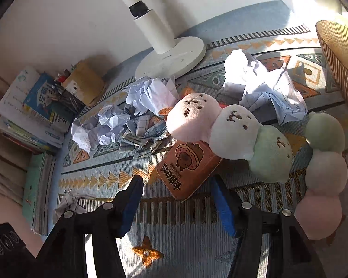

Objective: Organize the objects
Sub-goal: 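Grasp crumpled grid paper with the left tool while the right tool grasps the orange snack box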

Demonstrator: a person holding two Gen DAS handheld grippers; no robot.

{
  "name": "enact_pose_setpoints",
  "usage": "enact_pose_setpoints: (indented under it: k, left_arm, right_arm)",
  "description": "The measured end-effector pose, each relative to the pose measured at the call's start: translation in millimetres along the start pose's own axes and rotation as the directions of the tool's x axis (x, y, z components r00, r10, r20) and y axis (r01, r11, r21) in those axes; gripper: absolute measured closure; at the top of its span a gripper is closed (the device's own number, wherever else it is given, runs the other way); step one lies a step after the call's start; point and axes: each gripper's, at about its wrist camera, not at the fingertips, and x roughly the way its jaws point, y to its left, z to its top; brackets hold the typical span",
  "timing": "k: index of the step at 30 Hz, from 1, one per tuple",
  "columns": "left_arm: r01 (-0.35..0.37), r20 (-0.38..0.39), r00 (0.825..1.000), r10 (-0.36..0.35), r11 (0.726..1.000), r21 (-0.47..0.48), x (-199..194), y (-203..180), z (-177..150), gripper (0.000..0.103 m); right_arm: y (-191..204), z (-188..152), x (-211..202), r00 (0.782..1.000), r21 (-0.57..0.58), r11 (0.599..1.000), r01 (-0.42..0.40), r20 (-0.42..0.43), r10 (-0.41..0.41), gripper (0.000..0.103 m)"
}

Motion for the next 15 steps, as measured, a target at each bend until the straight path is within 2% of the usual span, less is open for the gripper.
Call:
enact_pose_setpoints:
  k: [2,4,6,7,8,13,15]
  left_arm:
    - [-0.025,0.037,0.999,0.025,1.0,0.01,-6.0,-2.0,-0.9,0.052]
    - [-0.044,0.057,0.997,0.043,0.999,0.009,-9.1,-1.2,-0.6,0.052]
    - [-0.037,0.057,0.998,0.038,0.999,-0.002,-9.6,1.8,0.6,0.052]
    - [-0.028,0.048,0.998,0.028,1.0,-0.009,-8.1,3.3,1.2,0.052]
    - [-0.019,0.035,0.999,0.02,1.0,-0.014,-6.1,4.7,1.6,0.052]
    - [-0.01,0.03,1.0,0.01,1.0,-0.012,-5.4,4.4,0.8,0.052]
    - [-0.009,0.028,1.0,0.009,1.0,-0.01,-5.0,3.7,0.8,0.051]
  right_arm:
    - [3.7,4.5,3.5,0.999,0.067,0.997,0.027,0.037,-0.029,0.039]
    - [10.2,7.2,7.5,0.993,0.077,0.993,0.088,0.069,-0.093,0.039]
    - [17.5,6.3,10.9,0.987,0.037,0.991,0.13,0.092,-0.133,0.039]
    - [21.6,4.3,11.8,0.983,-0.007,0.987,0.16,0.096,-0.158,0.042]
    - [24.7,1.8,12.3,0.978,-0.057,0.98,0.191,0.101,-0.185,0.049]
    - [12.8,-13.0,-7.9,0.994,-0.287,0.952,0.104,0.067,-0.088,0.055]
    - [3.7,-27.9,-20.5,1.0,-0.439,0.899,-0.009,-0.027,-0.003,0.056]
